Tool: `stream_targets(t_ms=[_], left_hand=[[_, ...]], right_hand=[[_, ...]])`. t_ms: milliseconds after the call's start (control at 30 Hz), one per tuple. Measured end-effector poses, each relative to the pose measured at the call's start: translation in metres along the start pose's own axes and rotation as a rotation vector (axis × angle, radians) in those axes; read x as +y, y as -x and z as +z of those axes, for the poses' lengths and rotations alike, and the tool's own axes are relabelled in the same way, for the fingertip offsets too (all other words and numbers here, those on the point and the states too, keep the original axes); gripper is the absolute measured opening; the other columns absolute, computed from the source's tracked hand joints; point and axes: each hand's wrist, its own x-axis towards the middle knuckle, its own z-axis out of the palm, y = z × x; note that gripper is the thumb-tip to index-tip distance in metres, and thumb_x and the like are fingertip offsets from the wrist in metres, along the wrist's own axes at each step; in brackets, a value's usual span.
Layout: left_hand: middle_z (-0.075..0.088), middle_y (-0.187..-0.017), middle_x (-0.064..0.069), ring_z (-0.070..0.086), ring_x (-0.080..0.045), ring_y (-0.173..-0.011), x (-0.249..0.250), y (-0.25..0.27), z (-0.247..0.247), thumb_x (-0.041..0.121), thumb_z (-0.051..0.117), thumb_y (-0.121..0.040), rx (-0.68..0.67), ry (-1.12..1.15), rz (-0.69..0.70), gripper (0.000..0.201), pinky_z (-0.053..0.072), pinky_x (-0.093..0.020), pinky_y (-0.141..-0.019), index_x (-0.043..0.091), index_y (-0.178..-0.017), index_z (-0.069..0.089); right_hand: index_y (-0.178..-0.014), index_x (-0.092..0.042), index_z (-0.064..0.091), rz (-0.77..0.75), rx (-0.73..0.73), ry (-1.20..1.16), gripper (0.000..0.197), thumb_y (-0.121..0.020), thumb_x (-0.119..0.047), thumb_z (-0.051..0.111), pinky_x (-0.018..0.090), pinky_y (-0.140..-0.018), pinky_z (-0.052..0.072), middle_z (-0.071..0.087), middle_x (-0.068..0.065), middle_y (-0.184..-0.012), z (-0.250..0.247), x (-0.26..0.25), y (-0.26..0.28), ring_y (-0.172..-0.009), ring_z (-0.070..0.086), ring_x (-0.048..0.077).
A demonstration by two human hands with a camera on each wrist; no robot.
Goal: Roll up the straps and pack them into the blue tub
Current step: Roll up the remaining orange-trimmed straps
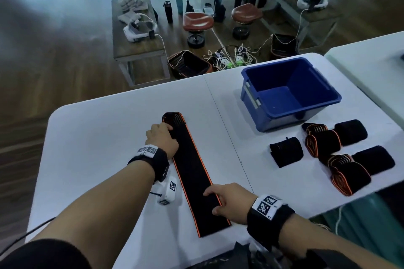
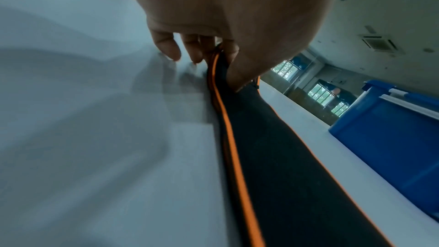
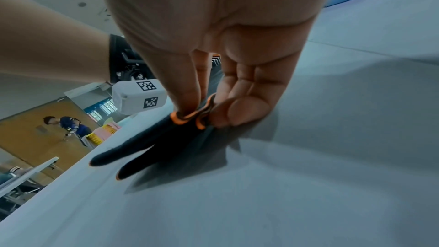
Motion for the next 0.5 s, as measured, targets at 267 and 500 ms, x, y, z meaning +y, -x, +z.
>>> stream_targets(t_ms=[267,500], left_hand=[[0.032,-0.149,-0.01,0.03,-0.034,-0.138,-0.008,0.007,-0.01,0.025,0.063,-0.091,-0.032,0.028,0.032,0.058,0.032,-0.043,-0.114,0.022,-0.145,0.042],[0.049,-0.13,0.0,0.051,-0.023,-0.122,-0.05,0.119,0.011,0.003,0.059,-0.087,0.066,0.208,0.214,0.043,0.041,-0.037,-0.109,0.02,-0.126,0.057]], right_hand=[[-0.136,-0.048,0.049,-0.017,0.021,0.042,0.046,-0.092,-0.051,0.06,0.026,-0.084,0.043,0.05,-0.007,-0.102,0.0,0.001,0.003,-0.095,0.055,0.013],[-0.133,-0.033,0.047,-0.062,0.044,-0.09,0.039,-0.095,-0.041,0.054,0.021,-0.086,0.044,0.043,-0.009,-0.112,0.0,0.001,0.015,-0.084,0.048,-0.005]])
